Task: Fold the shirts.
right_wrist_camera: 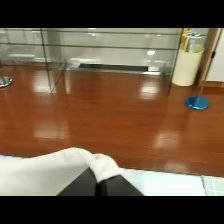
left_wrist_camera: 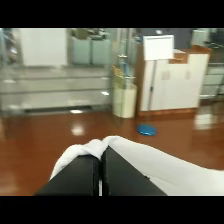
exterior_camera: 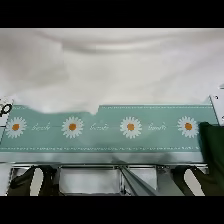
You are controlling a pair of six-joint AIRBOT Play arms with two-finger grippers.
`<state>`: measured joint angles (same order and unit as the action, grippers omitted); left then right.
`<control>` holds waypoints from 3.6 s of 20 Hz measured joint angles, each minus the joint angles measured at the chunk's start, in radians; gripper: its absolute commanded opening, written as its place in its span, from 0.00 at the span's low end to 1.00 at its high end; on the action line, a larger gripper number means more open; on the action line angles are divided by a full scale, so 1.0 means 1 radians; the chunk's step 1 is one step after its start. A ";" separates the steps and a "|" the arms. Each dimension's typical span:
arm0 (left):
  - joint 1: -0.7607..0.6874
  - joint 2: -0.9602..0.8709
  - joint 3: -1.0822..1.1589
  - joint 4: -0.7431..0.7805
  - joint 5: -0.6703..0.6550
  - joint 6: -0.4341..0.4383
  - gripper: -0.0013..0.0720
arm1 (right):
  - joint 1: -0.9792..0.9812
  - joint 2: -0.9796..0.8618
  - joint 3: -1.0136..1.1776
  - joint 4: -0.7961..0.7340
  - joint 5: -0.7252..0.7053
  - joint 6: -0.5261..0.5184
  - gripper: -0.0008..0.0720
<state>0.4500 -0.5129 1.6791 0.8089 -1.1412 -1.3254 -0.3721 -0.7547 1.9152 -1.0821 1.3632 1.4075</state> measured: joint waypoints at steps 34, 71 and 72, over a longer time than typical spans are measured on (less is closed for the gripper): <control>-0.298 -1.219 -0.134 0.113 0.235 -0.106 0.04 | 0.070 -1.013 -0.359 0.387 -0.263 -0.135 0.04; 0.212 -0.599 -1.160 0.140 -0.167 0.013 0.71 | -0.161 -0.347 -1.318 0.317 -0.193 -0.253 0.57; 0.220 -0.588 -1.196 0.140 -0.165 0.013 0.71 | -0.163 -0.325 -1.360 0.332 -0.206 -0.267 0.57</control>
<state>0.6704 -1.1011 0.4831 0.9485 -1.3064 -1.3121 -0.5346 -1.0801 0.5552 -0.7502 1.1576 1.1408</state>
